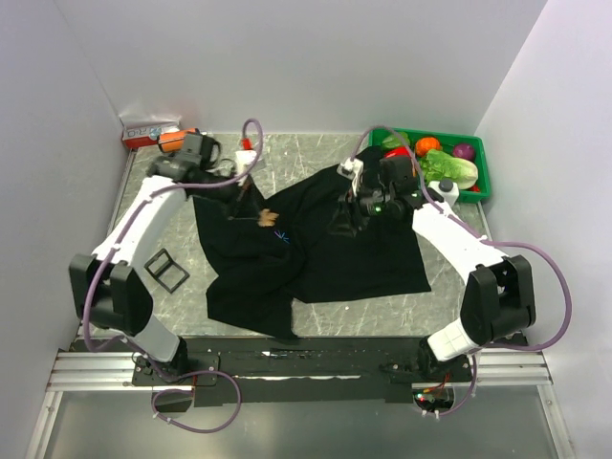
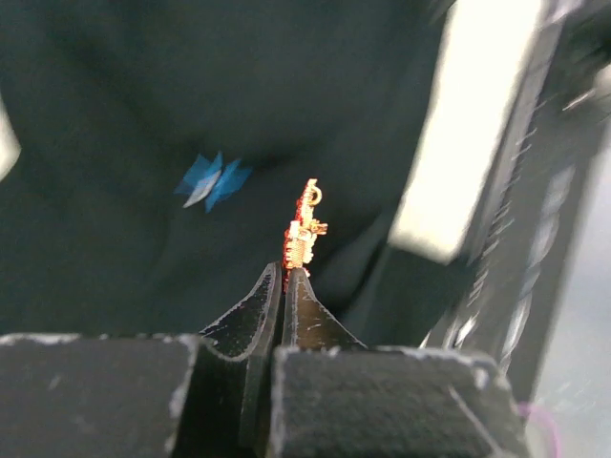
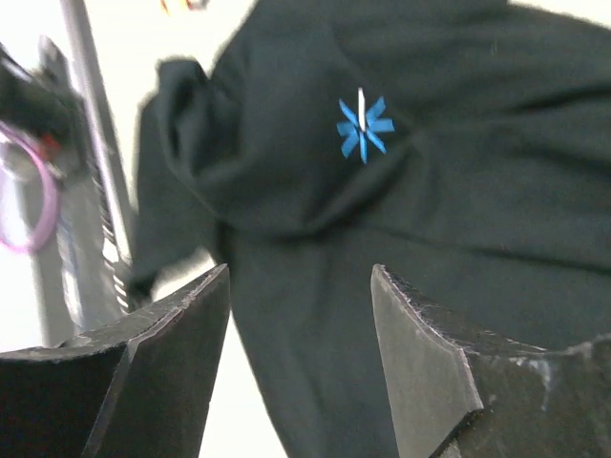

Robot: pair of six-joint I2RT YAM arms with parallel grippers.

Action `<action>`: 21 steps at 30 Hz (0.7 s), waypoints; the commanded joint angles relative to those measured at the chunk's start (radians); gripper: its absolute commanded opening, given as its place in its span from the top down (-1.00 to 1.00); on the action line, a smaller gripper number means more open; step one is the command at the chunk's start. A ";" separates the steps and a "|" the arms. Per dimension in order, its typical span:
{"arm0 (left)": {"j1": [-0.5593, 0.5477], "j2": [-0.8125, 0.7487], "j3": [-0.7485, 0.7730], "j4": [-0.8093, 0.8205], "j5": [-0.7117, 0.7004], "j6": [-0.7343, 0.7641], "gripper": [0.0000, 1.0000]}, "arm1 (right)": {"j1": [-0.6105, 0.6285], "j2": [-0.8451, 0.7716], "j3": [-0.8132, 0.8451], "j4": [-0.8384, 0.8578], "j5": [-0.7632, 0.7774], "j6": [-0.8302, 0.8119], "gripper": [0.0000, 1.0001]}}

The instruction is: Remove the brooch from the garment

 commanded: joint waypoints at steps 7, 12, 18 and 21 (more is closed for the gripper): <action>0.225 -0.291 -0.367 -0.245 -0.744 0.280 0.99 | 0.032 -0.041 -0.010 0.047 0.033 -0.048 -0.35; 0.242 -0.395 -0.477 -0.016 -0.865 0.145 0.98 | 0.060 -0.026 0.014 0.034 0.036 -0.038 -0.35; 0.242 -0.414 -0.558 0.146 -1.006 0.120 0.98 | 0.061 -0.041 -0.010 0.071 0.041 0.019 -0.35; 0.242 -0.399 -0.582 0.172 -1.039 0.144 0.98 | 0.064 -0.055 -0.039 0.095 0.046 0.038 -0.35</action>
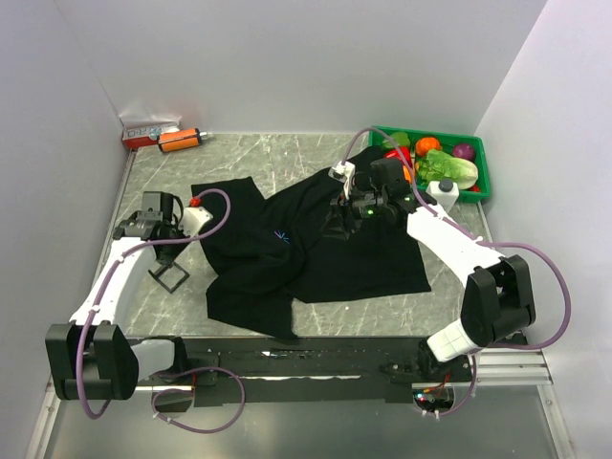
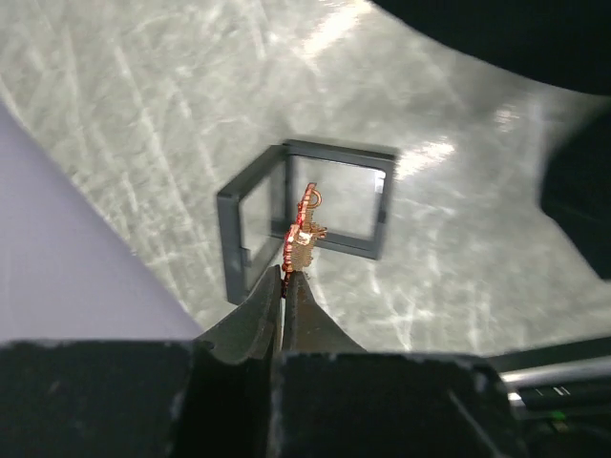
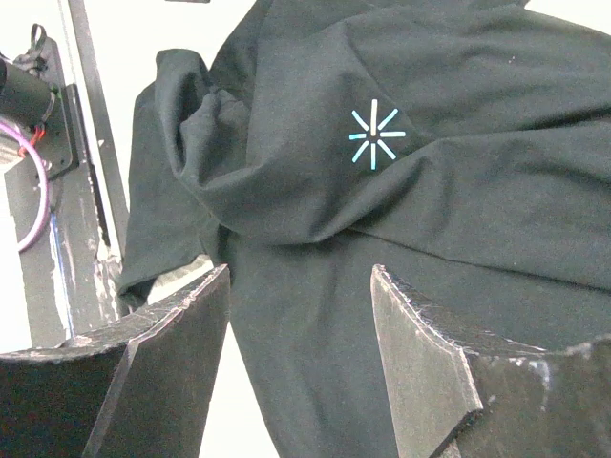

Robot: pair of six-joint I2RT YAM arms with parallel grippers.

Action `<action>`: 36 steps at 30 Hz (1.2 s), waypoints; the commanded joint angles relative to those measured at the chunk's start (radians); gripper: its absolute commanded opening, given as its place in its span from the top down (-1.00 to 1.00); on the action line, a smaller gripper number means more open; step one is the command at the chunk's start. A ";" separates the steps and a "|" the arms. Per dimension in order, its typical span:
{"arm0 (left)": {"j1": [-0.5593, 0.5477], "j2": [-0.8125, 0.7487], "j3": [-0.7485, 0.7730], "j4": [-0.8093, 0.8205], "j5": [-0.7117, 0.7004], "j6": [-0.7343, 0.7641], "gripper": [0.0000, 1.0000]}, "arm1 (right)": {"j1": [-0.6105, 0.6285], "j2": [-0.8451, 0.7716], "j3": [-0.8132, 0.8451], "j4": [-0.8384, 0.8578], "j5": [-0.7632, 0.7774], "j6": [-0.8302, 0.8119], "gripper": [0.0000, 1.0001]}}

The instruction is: Remove the brooch from the garment

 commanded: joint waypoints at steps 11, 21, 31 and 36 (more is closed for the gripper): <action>0.004 0.113 -0.053 0.150 -0.129 0.026 0.99 | 0.005 -0.055 -0.049 0.069 0.021 0.039 -0.36; 0.003 0.127 -0.099 0.164 -0.142 0.067 0.98 | 0.005 -0.030 -0.029 0.060 0.024 0.043 -0.37; 0.000 0.122 -0.125 0.184 -0.171 0.072 0.98 | 0.005 -0.018 -0.024 0.071 0.023 0.059 -0.38; 0.000 0.125 -0.116 0.173 -0.182 0.072 0.98 | 0.005 -0.018 -0.027 0.069 0.026 0.054 -0.39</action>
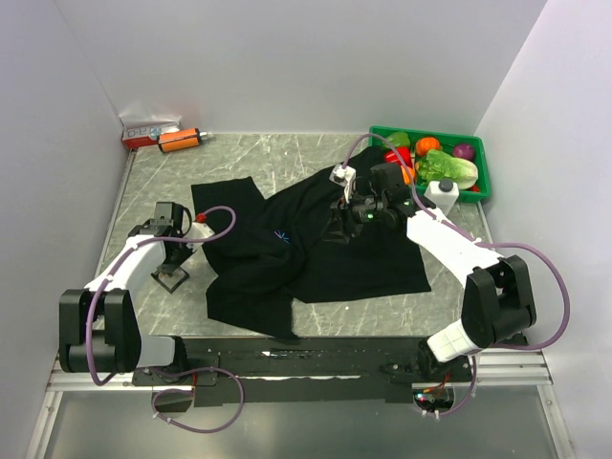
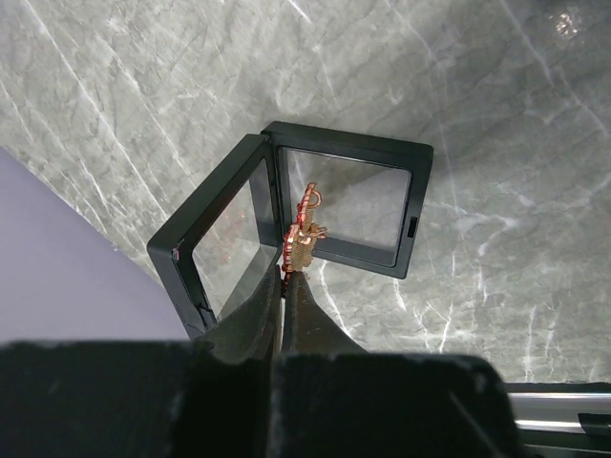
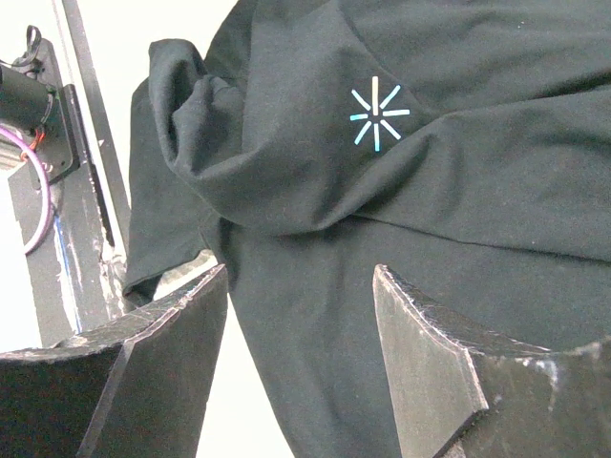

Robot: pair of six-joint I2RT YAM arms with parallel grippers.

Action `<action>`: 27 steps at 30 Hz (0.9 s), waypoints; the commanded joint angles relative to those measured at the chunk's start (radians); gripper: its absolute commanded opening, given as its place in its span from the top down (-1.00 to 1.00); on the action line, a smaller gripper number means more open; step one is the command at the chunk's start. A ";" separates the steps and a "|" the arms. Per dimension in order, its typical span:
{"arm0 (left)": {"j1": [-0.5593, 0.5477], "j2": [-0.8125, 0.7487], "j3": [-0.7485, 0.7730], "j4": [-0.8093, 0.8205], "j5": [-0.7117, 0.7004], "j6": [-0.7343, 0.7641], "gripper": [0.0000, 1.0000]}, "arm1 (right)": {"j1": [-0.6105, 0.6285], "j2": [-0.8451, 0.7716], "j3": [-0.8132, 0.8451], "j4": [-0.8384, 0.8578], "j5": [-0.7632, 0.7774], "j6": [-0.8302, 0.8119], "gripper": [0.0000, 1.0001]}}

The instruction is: Remove the brooch from the garment

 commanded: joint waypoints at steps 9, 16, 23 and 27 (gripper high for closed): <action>-0.003 -0.001 0.016 0.034 -0.068 0.027 0.98 | 0.004 -0.006 0.021 0.038 0.009 0.008 -0.40; -0.003 0.029 0.002 0.048 -0.083 0.014 0.98 | 0.004 -0.012 0.009 0.042 0.009 0.008 -0.40; -0.004 0.033 -0.016 0.048 -0.062 0.004 0.98 | 0.004 -0.010 0.009 0.039 0.012 0.005 -0.40; -0.009 0.022 -0.003 0.026 -0.031 -0.021 0.92 | 0.005 -0.007 0.012 0.039 0.014 0.005 -0.41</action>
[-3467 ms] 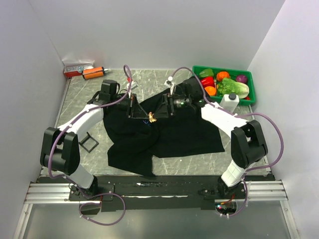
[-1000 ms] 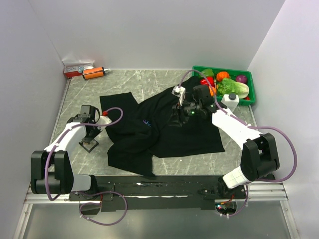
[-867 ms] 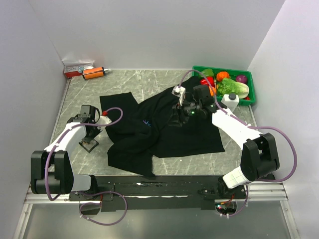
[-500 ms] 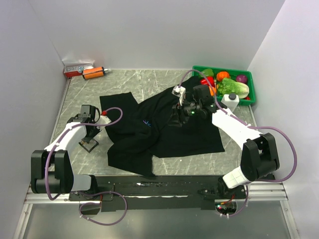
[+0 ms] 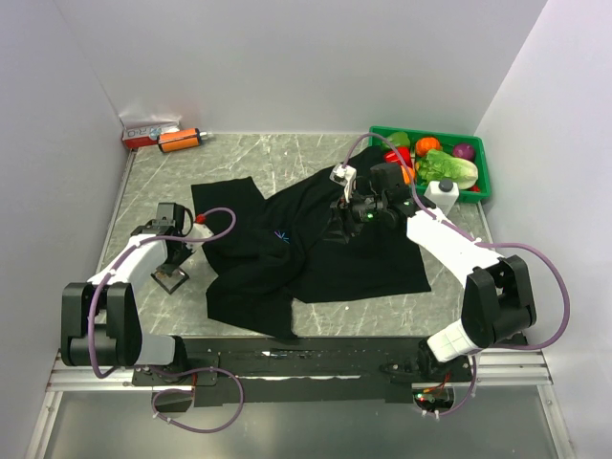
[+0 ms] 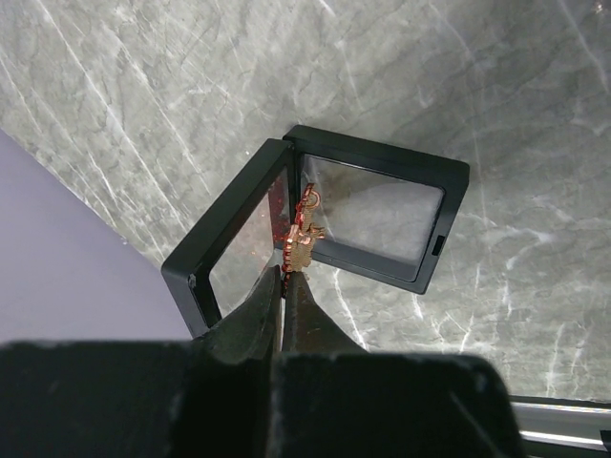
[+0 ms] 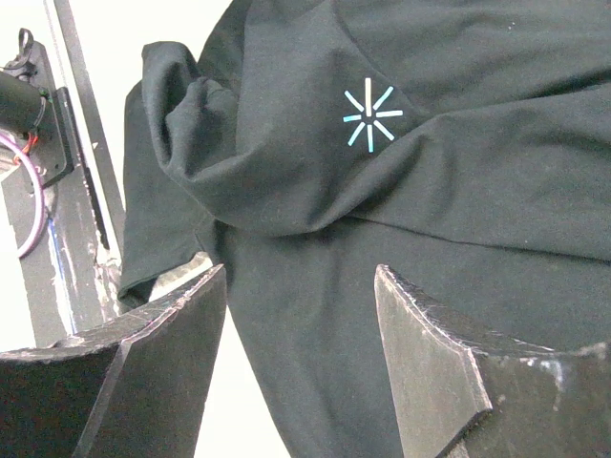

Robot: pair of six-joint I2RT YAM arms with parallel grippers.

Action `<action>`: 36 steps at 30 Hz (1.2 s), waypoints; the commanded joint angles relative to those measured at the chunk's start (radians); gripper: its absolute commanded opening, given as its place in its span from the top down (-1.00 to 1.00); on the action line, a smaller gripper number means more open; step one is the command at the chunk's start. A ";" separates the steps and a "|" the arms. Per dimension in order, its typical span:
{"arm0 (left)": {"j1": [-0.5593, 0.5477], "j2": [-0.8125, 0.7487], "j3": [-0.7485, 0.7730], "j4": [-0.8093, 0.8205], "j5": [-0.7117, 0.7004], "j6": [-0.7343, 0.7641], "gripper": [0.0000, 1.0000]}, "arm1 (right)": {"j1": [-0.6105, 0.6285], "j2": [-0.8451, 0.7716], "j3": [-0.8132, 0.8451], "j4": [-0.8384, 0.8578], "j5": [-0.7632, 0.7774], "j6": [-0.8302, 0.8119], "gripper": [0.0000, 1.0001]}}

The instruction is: Remove the brooch from the garment

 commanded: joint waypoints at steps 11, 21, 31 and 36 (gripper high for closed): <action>-0.022 -0.011 0.004 -0.062 0.057 -0.062 0.50 | 0.004 0.010 0.021 0.043 -0.004 0.013 -0.42; -0.022 -0.004 0.007 -0.101 0.132 -0.140 0.43 | 0.005 0.010 0.015 0.049 -0.006 0.018 -0.42; -0.022 -0.005 -0.005 -0.114 0.166 -0.183 0.39 | 0.007 0.020 0.024 0.051 -0.006 0.022 -0.43; -0.022 -0.030 0.071 -0.159 0.262 -0.226 0.37 | 0.007 0.020 0.022 0.048 -0.006 0.022 -0.43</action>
